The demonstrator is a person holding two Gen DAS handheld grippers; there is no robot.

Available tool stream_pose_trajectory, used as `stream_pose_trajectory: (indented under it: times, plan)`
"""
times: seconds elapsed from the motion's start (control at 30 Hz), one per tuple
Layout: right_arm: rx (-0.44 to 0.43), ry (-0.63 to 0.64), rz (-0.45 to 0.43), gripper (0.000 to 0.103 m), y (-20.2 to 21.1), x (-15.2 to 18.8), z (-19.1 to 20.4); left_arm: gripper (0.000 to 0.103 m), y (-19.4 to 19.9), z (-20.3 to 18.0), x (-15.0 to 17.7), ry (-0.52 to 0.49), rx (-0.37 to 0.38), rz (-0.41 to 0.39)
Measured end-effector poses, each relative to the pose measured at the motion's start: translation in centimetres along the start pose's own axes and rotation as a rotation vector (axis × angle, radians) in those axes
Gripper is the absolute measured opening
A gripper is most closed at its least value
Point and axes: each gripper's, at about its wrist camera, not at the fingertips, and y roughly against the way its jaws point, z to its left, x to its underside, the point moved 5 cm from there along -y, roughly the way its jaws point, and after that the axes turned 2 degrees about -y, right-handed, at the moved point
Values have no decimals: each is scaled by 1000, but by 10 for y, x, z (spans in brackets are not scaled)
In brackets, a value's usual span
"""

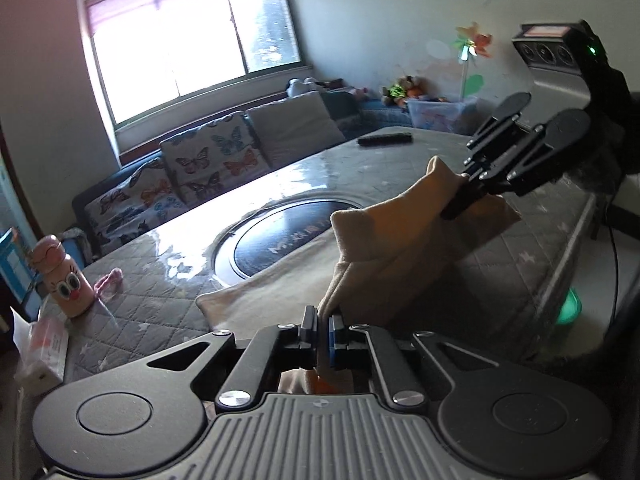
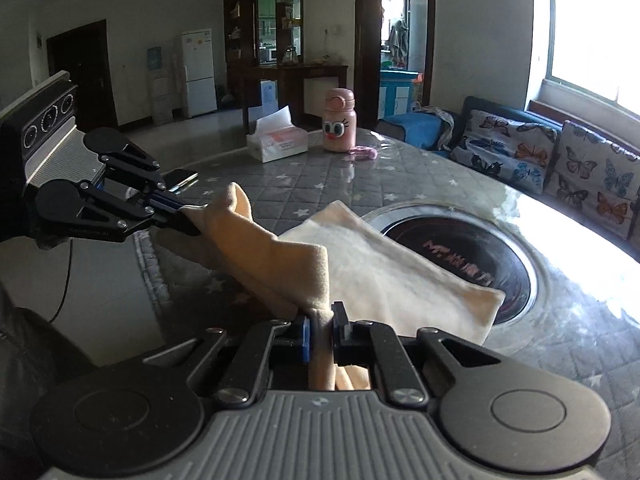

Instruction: Fold clothes

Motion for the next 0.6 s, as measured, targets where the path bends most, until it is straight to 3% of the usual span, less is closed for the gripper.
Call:
stream_pose_trajectory:
  times: [0.27, 0.6]
  plan:
    - [11, -34, 15, 8, -36, -40, -49, 6, -54, 49, -26, 24, -43, 20]
    - [47, -128, 101, 8, -129, -55, -112, 6, -166, 109, -14, 114, -68, 165]
